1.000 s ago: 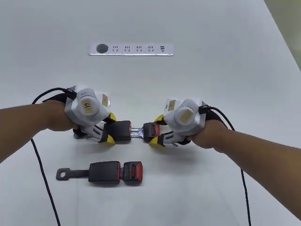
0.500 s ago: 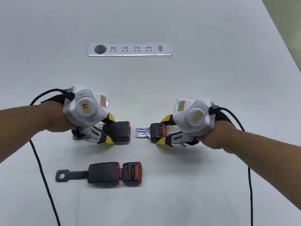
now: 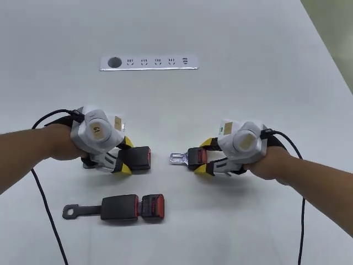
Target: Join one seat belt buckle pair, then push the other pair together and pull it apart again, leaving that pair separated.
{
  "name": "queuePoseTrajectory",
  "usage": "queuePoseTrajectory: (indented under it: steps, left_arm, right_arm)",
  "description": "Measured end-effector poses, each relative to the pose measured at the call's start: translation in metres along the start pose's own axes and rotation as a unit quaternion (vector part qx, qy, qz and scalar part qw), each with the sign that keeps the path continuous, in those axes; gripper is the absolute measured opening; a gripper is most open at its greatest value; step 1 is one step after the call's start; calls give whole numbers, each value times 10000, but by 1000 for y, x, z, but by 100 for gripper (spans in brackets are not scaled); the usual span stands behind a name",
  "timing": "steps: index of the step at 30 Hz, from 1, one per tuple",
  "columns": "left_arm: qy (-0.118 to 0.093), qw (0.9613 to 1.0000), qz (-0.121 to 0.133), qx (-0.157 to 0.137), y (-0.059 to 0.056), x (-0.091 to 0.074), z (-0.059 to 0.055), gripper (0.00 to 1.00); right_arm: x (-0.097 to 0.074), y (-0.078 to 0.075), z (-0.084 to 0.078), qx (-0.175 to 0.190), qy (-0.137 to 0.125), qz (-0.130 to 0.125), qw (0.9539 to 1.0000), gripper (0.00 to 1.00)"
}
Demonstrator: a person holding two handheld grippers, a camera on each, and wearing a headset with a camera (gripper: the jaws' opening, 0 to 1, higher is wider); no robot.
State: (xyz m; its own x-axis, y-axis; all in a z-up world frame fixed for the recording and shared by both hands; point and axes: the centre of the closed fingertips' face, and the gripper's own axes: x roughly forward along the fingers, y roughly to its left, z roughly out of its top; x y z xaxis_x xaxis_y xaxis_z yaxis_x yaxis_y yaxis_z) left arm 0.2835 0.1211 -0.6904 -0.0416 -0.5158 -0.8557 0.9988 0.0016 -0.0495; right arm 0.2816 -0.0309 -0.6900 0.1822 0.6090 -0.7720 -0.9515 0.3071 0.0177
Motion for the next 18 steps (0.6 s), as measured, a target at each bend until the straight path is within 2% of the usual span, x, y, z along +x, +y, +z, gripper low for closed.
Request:
queuePoseTrajectory:
  steps: [18]
  left_arm:
    - [-33,10000,-23,23,-1,-1,-1,33]
  right_arm:
    - [-16,-7,-20,136,-16,-80,9999,33]
